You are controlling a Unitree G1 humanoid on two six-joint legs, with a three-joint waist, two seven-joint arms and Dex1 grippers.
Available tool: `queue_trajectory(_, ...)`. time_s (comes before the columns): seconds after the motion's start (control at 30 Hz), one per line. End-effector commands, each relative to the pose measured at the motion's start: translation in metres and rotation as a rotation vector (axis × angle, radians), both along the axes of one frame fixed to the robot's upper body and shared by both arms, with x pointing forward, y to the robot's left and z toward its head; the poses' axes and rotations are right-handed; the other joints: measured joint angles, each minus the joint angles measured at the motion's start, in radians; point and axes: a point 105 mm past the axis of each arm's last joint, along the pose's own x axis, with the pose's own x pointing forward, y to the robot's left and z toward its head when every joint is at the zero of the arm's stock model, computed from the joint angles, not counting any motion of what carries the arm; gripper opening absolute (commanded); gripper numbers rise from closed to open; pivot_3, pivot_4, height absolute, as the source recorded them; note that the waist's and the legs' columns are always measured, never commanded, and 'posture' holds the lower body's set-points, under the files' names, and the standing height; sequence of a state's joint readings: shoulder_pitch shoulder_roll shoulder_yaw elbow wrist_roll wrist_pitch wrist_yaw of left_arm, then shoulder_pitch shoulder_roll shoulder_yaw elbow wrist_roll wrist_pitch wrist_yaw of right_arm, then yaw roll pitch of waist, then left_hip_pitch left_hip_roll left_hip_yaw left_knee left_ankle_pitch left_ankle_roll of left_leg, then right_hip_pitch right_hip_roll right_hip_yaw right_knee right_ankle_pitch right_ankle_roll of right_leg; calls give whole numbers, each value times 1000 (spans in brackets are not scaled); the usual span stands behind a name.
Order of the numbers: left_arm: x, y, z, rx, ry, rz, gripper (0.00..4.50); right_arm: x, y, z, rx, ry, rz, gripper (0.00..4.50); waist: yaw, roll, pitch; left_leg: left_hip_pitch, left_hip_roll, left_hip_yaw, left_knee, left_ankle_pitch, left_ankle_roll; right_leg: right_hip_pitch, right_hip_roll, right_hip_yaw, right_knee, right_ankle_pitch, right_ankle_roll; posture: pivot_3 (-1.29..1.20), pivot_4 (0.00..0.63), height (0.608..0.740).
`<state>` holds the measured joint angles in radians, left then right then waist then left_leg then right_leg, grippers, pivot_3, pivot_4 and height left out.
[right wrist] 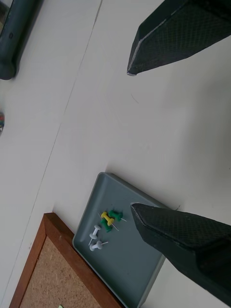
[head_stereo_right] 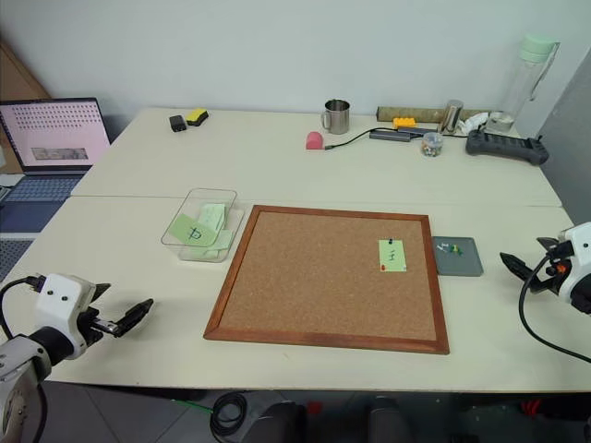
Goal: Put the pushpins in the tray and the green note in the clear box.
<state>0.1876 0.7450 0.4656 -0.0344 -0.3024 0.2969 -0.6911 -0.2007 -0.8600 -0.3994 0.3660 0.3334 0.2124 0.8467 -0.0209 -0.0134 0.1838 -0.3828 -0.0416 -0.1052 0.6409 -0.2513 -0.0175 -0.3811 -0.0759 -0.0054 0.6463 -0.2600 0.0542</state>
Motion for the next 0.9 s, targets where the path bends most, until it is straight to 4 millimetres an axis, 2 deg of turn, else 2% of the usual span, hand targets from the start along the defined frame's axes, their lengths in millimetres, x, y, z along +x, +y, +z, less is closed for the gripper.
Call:
queue_trajectory(0.03,0,-6,15,-5,-34,-44,4500,1,-1,19,-26,-49,10,4446,0,0,0,0,0,0,0,0,0,0,0,0,0,0,0,0,150,740)
queue_trajectory(0.2,-4,-5,16,16,-8,-50,4500,-1,5,18,-15,-45,31,4446,0,0,0,0,0,0,0,0,0,0,0,0,0,0,0,0,150,740)
queue_trajectory(0.3,-7,-4,17,14,8,-64,4500,-5,16,14,-8,-35,57,4446,1,0,0,0,0,0,0,0,0,0,0,0,0,0,0,0,150,740)
queue_trajectory(0.6,-7,5,33,-1,-15,-96,4500,-4,56,22,2,-67,121,4446,4,0,0,-1,1,0,0,0,0,-2,0,0,0,1,-2,0,150,740)
queue_trajectory(0.67,-2,6,39,-14,-43,-78,4500,-4,61,22,-3,-64,143,4446,5,0,0,-2,1,1,0,0,0,-4,0,0,0,1,-2,0,150,740)
queue_trajectory(0.8,-1,-10,33,11,8,-161,4500,-9,59,19,-37,-46,156,4446,15,0,0,-3,1,1,0,0,0,-4,0,0,0,1,-2,0,150,740)
queue_trajectory(0.9,2,-15,38,5,4,-194,4500,-13,55,18,-59,-36,162,4446,17,0,0,-3,1,1,0,0,-1,-4,0,0,0,1,-2,0,150,740)
